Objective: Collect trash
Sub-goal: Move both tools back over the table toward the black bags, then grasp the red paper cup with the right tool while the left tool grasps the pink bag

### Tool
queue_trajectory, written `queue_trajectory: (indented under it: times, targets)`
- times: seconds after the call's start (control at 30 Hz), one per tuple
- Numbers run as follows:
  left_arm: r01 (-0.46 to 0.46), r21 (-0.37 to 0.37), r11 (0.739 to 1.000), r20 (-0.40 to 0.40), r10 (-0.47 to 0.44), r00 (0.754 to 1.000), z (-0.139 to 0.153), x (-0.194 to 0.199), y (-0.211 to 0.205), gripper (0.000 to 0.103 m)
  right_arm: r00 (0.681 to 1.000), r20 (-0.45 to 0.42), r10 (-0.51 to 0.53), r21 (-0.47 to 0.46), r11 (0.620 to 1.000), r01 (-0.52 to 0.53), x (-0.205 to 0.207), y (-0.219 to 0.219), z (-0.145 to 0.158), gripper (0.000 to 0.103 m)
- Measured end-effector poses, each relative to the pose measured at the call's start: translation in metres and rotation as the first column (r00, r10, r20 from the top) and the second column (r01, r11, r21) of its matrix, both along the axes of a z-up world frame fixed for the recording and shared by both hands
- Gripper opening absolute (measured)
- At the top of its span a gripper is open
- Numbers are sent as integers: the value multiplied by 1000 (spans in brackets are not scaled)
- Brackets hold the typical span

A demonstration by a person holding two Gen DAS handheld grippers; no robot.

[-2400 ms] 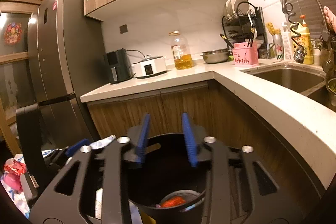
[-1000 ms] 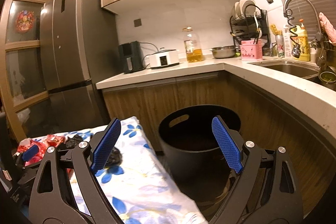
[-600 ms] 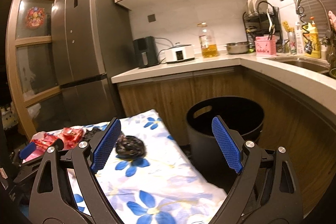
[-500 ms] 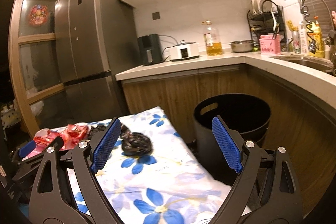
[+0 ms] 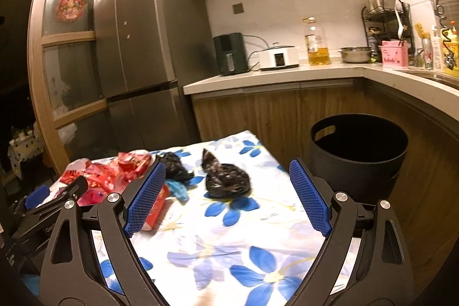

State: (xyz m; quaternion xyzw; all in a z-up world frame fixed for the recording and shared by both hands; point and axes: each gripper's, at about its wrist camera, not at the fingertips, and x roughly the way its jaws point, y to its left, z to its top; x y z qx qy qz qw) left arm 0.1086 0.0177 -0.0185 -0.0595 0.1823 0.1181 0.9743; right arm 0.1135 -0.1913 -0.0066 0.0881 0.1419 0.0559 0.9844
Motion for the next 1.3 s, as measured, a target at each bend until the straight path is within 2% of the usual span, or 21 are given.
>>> queue_trajectory:
  times: [0.4, 0.8, 1.1, 1.17, 1.23, 1.3]
  targets:
    - [-75, -13, 997, -17, 75, 997, -9, -4, 44, 97, 993, -71, 97, -12, 995, -98, 21, 55, -27, 87]
    - [-153, -23, 988, -30, 152, 988, -16, -7, 88, 97, 965, -172, 199, 51, 980, -193, 59, 107, -56, 87]
    - [-186, -46, 981, -52, 184, 982, -20, 1, 113, 97, 943, -248, 221, 92, 975, -204, 89, 127, -72, 73]
    - [-181, -50, 982, -54, 178, 983, -21, 3, 116, 97, 939, -260, 224, 97, 974, -206, 92, 129, -75, 65]
    - [-161, -69, 984, -65, 157, 985, -23, 8, 120, 97, 934, -274, 229, 103, 973, -208, 95, 130, -78, 58]
    - [-148, -109, 983, -77, 140, 987, -26, 12, 125, 97, 931, -280, 236, 108, 971, -213, 96, 131, -79, 56]
